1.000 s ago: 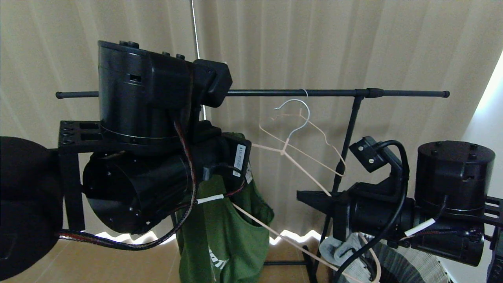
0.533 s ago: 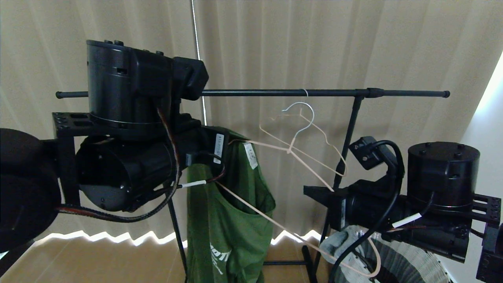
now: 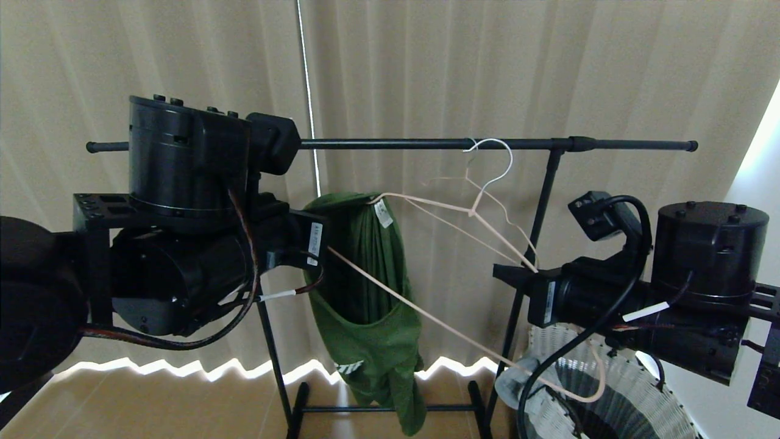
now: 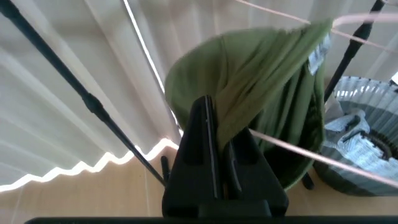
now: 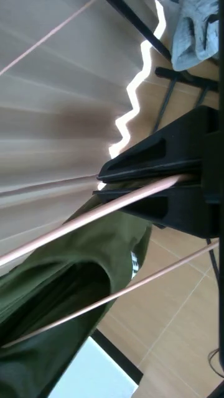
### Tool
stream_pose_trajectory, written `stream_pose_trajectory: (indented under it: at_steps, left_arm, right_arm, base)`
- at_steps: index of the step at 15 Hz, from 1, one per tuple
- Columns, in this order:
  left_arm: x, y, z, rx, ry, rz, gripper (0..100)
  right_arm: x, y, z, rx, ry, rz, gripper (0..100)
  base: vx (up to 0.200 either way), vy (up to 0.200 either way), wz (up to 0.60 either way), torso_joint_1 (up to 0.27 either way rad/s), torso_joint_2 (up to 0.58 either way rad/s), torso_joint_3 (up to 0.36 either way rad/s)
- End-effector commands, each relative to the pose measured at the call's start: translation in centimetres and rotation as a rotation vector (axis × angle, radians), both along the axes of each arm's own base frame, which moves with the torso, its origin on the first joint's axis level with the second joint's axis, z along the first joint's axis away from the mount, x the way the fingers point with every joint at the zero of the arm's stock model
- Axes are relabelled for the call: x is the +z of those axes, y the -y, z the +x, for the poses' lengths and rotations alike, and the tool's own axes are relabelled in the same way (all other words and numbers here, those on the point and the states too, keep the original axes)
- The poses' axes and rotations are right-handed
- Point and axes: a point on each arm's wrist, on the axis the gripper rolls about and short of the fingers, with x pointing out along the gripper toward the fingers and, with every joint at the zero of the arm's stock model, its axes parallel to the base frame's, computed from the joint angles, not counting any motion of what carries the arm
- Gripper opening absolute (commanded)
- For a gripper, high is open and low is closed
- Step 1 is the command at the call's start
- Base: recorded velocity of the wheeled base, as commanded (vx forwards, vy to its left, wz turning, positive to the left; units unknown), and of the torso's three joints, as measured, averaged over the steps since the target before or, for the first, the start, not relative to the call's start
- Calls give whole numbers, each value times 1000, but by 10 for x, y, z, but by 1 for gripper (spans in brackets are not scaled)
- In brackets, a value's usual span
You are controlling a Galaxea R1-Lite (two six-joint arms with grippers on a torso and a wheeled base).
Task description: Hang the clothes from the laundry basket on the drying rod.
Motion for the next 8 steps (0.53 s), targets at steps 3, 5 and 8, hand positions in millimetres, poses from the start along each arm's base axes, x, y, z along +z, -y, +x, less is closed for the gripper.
stream_pose_trajectory:
  at_steps: [3,5,8]
  left_arm:
    - [3,8,-14,-52,-14,11,0]
    - [11,14,-22,-87,-4,2,0]
    - [20,17,-23,-107,10,-16,0]
  right_arm:
    - [2,-5,9,-3,7,5,0]
    - [2,-11,18,-3,9,6,0]
    - [2,-29,24,32,15,9,0]
  base:
    - [0,0,0,0,0,0]
    - [0,0,0,0,0,0]
    - [0,0,0,0,0,0]
